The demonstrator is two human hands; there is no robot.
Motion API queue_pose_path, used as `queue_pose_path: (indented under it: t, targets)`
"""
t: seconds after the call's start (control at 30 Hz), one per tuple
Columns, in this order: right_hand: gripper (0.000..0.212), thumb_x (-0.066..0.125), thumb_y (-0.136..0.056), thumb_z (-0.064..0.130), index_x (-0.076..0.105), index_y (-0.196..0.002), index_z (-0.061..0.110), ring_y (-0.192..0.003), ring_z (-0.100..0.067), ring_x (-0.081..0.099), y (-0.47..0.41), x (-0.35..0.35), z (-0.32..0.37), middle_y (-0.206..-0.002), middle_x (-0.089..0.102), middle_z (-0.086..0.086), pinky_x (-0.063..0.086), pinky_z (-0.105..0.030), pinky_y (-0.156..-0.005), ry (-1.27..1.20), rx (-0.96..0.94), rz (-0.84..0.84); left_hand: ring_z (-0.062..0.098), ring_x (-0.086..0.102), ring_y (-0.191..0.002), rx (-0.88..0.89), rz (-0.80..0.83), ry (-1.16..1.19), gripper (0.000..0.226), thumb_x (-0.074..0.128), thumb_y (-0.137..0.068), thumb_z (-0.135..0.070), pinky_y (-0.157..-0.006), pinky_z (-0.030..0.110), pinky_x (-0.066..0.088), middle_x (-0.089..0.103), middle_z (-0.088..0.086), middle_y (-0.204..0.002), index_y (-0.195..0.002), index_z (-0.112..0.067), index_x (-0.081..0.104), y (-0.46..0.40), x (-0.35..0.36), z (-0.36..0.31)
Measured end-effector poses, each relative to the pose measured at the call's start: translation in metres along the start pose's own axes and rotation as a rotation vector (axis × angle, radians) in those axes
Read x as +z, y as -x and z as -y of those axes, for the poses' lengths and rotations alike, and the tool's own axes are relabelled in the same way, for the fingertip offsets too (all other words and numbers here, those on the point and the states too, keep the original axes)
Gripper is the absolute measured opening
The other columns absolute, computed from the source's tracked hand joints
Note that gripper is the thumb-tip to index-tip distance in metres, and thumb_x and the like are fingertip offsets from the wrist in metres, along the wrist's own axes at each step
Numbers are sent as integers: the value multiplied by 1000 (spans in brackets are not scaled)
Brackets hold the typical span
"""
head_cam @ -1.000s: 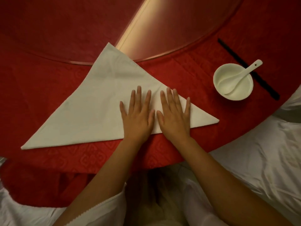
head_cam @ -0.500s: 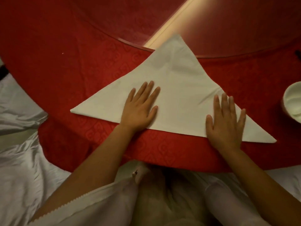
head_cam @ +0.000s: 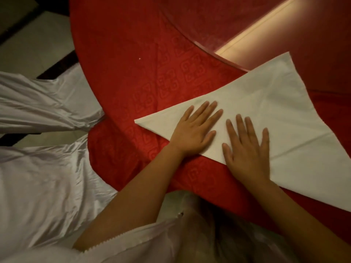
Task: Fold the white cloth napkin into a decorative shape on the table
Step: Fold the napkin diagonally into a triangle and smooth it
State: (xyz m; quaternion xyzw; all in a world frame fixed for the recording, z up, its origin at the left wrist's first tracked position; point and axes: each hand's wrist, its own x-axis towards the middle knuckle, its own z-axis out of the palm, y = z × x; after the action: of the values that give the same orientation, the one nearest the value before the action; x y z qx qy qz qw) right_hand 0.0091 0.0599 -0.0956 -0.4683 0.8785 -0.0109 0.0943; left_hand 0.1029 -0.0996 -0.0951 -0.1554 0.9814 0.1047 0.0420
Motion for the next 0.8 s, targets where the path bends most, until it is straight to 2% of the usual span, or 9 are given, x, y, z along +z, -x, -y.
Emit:
queue_pose_path:
  t: [0.17, 0.37, 0.53, 0.63, 0.73, 0.8]
  targets:
    - [64, 18, -90, 47, 4, -149, 25, -145, -22, 3, -2, 2, 0, -158, 8, -6, 3, -54, -113, -19, 0, 2, 15, 6, -145, -17, 12, -32, 57, 22, -95, -41, -116, 37, 1, 14, 2, -158, -148, -23, 15, 16, -8, 49]
    - [64, 18, -89, 47, 7, -148, 25, -145, -22, 4, -1, 1, 1, -157, 7, -5, 3, -54, -113, -19, 4, 7, 10, 0, -143, 43, 39, -71, 55, 17, -96, -39, -115, 45, -7, 1, -6, -154, -148, -26, 9, 23, -15, 98]
    - [65, 20, -89, 46, 4, -148, 26, -145, -21, 3, 0, 2, -1, -157, 3, -3, 2, -53, -113, -8, 2, 10, 13, 7, -144, -57, 18, -90, 54, 13, -95, -39, -112, 55, -6, 7, -3, -155, -147, -26, 6, 22, -20, 127]
    - [65, 21, -89, 45, 4, -148, 25, -145, -21, 4, 0, 0, -1, -157, 5, -3, 3, -53, -113, -7, 6, 17, 11, 0, -143, -149, 21, -124, 54, 9, -93, -43, -111, 55, -9, 7, 1, -158, -144, -29, -3, 22, -25, 124]
    - [64, 22, -89, 44, 6, -148, 23, -145, -21, 5, 1, -5, 0, -157, 10, -6, 6, -55, -114, -1, 19, 31, 12, -5, -143, -324, -151, -107, 60, 15, -93, -46, -111, 53, -12, -2, 1, -156, -147, -23, 0, 24, -29, 89]
    - [63, 20, -90, 43, 9, -148, 21, -145, -21, 6, 1, -8, 1, -157, 12, -6, 7, -54, -114, -3, 15, 37, 17, 0, -145, -314, -294, 7, 61, 19, -95, -46, -112, 51, -11, -2, 1, -155, -149, -22, 6, 21, -28, 42]
